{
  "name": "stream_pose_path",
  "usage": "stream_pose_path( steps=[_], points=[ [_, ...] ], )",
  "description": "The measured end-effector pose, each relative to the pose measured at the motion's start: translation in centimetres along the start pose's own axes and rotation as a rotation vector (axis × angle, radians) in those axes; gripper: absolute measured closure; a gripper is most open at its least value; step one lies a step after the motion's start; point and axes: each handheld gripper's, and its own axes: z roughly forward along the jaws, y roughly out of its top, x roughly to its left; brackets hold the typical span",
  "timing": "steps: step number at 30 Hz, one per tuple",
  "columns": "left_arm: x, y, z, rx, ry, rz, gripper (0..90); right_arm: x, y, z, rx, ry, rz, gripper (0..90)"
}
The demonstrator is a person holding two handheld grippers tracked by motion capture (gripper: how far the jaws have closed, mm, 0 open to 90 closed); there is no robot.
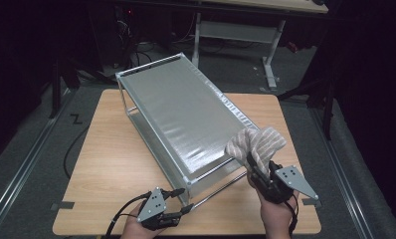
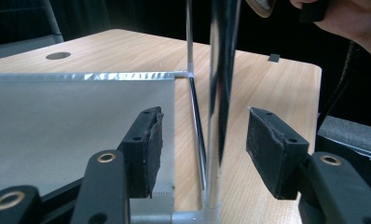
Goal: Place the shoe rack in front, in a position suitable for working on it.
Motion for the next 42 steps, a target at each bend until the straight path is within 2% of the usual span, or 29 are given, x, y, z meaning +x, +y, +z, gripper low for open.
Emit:
stream_pose_path(
  steps=[4, 10, 15, 18, 22, 27, 31, 35, 42],
  points=[
    [0.3, 0.0, 0.0, 0.009, 0.009, -0.024, 40.2, 1.3, 0.1, -0.2, 0.0, 0.04, -0.023, 59.3],
    [0.3, 0.2, -0.3, -0.024, 0.013, -0.035, 31.7, 3.7, 0.2, -0.3, 0.004, 0.109, -0.055, 59.2],
    [0.3, 0.2, -0.2, -0.017, 0.008, -0.037, 27.2, 6.0, 0.2, -0.5, 0.011, 0.162, -0.089, 59.2],
    [0.1, 0.3, -0.2, -0.014, 0.022, -0.022, 26.3, 7.4, 0.0, -0.6, 0.013, 0.203, -0.105, 58.4],
    [0.1, 0.3, -0.3, -0.018, 0.028, -0.02, 28.4, 9.3, -0.2, -0.8, 0.014, 0.262, -0.13, 57.7],
    [0.3, 0.2, -0.4, -0.017, 0.031, -0.022, 41.1, 10.8, -0.4, -1.1, 0.015, 0.309, -0.149, 57.1],
    [0.5, 0.2, -0.6, -0.016, 0.036, -0.019, 51.3, 11.1, -0.5, -1.1, 0.017, 0.311, -0.159, 57.0],
    [0.6, 0.1, -0.8, -0.021, 0.046, -0.019, 58.8, 10.5, -0.4, -0.8, 0.021, 0.287, -0.157, 57.0],
    [0.4, 0.1, -1.0, -0.024, 0.052, 0.003, 71.6, 7.5, -0.3, -0.3, 0.024, 0.185, -0.119, 57.1]
  ],
)
